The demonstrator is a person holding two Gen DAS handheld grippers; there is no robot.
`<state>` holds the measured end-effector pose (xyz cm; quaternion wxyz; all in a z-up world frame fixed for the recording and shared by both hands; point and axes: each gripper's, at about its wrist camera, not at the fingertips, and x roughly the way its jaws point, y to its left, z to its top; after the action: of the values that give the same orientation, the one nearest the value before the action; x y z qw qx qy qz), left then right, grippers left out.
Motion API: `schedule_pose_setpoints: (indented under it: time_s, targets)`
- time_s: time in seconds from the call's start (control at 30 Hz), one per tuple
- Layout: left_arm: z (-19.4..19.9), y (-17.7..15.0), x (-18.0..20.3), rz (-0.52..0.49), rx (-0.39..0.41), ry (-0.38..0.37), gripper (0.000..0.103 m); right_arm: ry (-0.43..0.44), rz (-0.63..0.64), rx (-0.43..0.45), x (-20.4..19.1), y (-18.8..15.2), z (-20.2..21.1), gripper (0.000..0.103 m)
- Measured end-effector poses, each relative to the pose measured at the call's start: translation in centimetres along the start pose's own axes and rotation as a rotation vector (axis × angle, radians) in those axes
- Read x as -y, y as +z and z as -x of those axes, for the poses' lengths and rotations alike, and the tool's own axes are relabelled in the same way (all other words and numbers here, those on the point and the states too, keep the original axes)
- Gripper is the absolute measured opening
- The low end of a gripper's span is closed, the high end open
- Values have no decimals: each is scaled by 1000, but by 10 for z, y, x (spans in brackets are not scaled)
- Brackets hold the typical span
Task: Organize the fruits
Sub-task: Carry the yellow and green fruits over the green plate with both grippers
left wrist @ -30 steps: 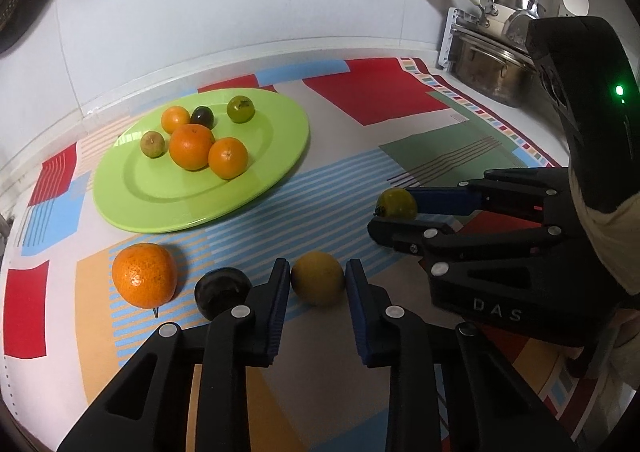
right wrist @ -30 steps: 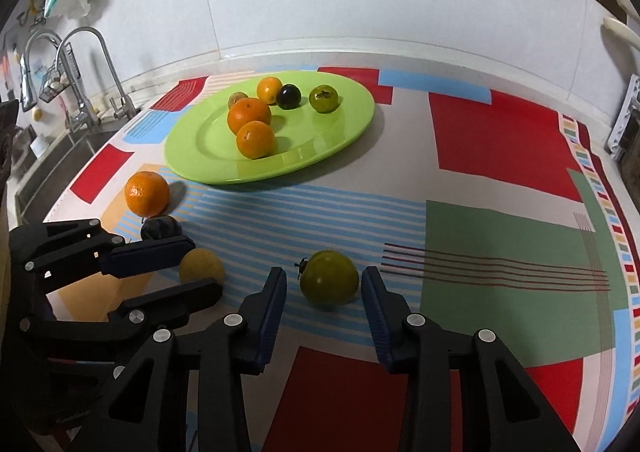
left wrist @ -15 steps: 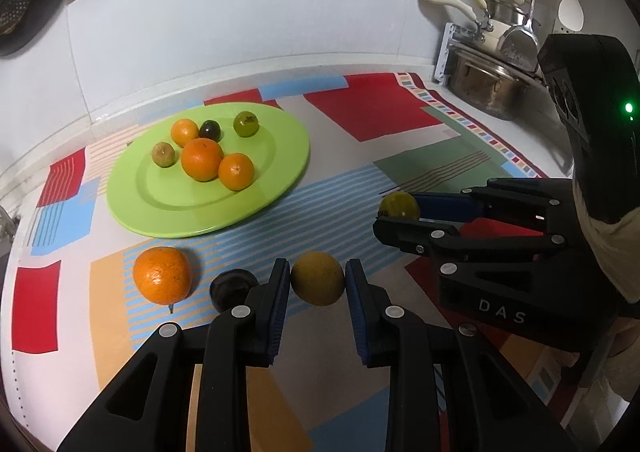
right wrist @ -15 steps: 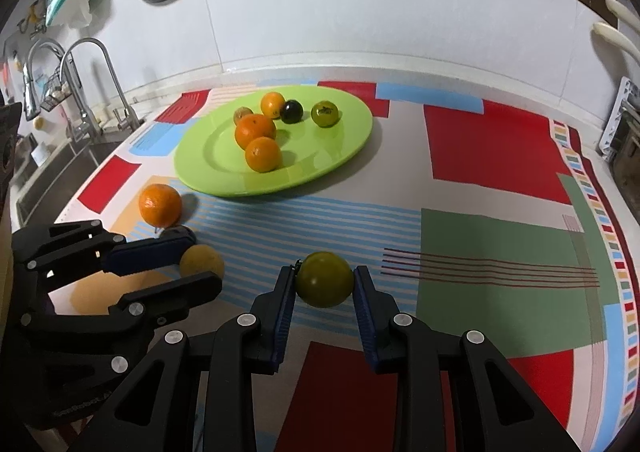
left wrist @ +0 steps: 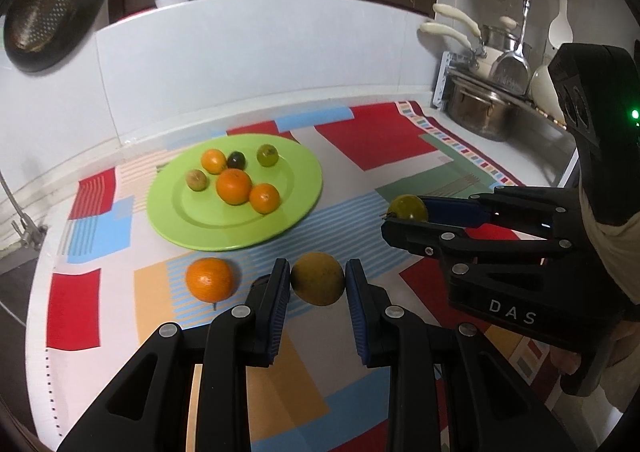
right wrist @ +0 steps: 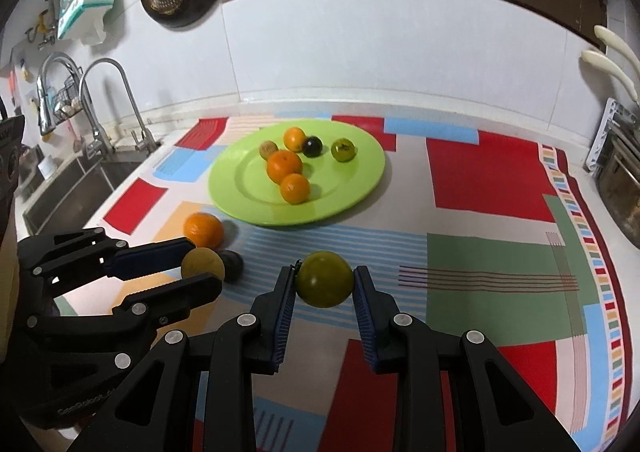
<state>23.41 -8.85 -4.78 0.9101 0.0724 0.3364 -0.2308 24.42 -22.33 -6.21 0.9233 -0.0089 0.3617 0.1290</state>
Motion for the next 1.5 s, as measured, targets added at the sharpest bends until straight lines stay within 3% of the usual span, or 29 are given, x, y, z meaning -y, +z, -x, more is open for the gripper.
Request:
schedule_pose_setpoints:
  time_s: [0.87,1.5]
  targets:
    - [56,17,-44,18,126,72,29,-19,-23,129,-45,41,35,31]
    - [32,54,-91,15,161,92,29,-11,16,170,-63,92,3,31]
